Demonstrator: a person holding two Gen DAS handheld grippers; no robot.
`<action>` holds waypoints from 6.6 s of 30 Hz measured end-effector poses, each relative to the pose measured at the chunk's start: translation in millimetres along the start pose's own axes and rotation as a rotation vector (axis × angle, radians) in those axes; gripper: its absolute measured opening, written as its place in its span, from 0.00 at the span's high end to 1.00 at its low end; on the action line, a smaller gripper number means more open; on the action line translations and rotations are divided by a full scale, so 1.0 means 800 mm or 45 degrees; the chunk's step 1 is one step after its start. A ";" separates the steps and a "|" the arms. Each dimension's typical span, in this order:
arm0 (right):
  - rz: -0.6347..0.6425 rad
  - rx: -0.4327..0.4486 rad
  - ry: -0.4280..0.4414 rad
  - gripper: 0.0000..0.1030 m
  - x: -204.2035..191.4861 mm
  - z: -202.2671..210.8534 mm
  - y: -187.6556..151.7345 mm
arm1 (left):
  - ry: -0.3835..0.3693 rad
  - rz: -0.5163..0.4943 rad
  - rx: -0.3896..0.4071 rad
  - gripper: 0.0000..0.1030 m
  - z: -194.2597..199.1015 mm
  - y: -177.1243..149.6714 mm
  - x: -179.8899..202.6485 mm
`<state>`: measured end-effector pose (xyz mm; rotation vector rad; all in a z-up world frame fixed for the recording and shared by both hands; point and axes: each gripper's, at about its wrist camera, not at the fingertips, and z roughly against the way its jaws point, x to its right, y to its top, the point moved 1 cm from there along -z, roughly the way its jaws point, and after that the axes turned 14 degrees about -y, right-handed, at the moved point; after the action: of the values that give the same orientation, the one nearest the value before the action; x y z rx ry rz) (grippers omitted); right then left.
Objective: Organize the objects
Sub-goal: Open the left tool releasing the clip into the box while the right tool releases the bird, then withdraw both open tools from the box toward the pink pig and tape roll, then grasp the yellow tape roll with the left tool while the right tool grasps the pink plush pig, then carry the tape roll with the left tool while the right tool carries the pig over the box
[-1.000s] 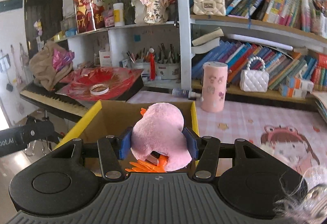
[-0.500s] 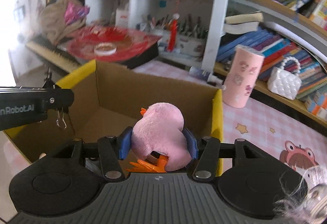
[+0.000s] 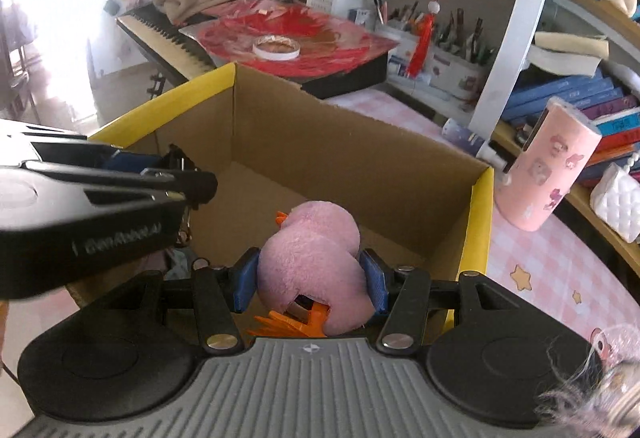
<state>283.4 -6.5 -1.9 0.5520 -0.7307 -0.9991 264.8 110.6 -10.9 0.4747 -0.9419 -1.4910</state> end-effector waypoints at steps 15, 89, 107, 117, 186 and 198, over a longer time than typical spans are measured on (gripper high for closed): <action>-0.113 0.166 -0.092 0.33 0.004 0.041 -0.002 | -0.028 -0.042 0.200 0.29 0.063 0.008 0.012; -0.563 -0.143 -0.544 0.30 -0.050 0.290 -0.270 | -0.238 -0.086 -0.078 0.10 0.224 -0.207 0.075; -0.694 -0.222 -0.730 0.29 0.010 0.317 -0.317 | -0.428 -0.208 -0.151 0.10 0.189 -0.210 0.152; -0.699 -0.238 -0.713 0.29 0.043 0.302 -0.323 | -0.412 -0.211 -0.166 0.10 0.165 -0.203 0.179; -0.536 0.000 -0.192 0.47 0.274 0.132 -0.267 | -0.219 -0.157 -0.154 0.60 -0.056 -0.068 0.287; -0.567 -0.069 -0.218 0.46 0.226 0.184 -0.284 | -0.299 -0.059 -0.070 0.62 0.017 -0.086 0.279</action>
<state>109.1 -281.2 -16.6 0.6005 -0.7449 -1.4897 173.6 -105.0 -4.6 0.2864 -1.0754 -1.6352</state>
